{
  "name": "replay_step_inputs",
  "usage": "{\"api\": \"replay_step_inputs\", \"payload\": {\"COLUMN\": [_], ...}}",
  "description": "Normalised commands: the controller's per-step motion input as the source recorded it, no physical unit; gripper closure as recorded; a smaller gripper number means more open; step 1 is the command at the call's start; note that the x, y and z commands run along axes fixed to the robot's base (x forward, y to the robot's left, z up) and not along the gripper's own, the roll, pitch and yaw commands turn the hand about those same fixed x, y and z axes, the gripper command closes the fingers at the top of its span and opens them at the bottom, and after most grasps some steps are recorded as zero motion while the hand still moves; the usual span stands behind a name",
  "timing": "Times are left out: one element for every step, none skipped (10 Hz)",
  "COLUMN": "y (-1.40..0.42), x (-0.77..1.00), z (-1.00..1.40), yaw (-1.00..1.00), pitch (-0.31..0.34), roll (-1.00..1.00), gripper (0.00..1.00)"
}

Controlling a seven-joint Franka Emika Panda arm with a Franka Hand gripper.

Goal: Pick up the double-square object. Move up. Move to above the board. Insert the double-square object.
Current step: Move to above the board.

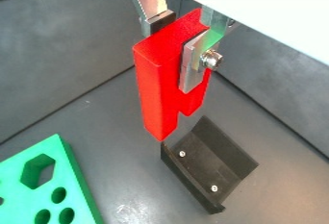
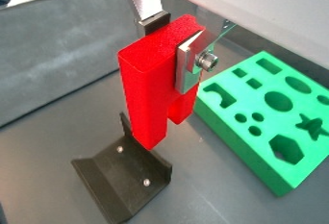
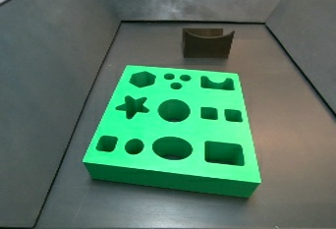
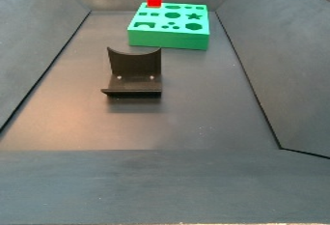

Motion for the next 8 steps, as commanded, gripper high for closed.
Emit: {"api": "replay_step_inputs", "payload": {"y": [-0.08,-0.04,-0.03,-0.02,-1.00,-1.00,-1.00,-1.00], "x": [0.04,0.02,0.01,0.01,-0.33,-0.32,-0.33,-0.32], "z": [0.79,0.52,0.41,0.19,0.06,0.06,0.07,0.06], "yaw": [0.01,0.02,0.02,0.02,-0.48,-0.44,-0.28,-0.16], "pitch": [0.068,0.067,0.069,0.066,0.416,0.370,0.254,0.170], "roll": [-0.07,-0.07,-0.08,-0.08,0.28,0.29,0.27,0.17], "gripper": [1.00,1.00,1.00,1.00,1.00,1.00,1.00,1.00]}}
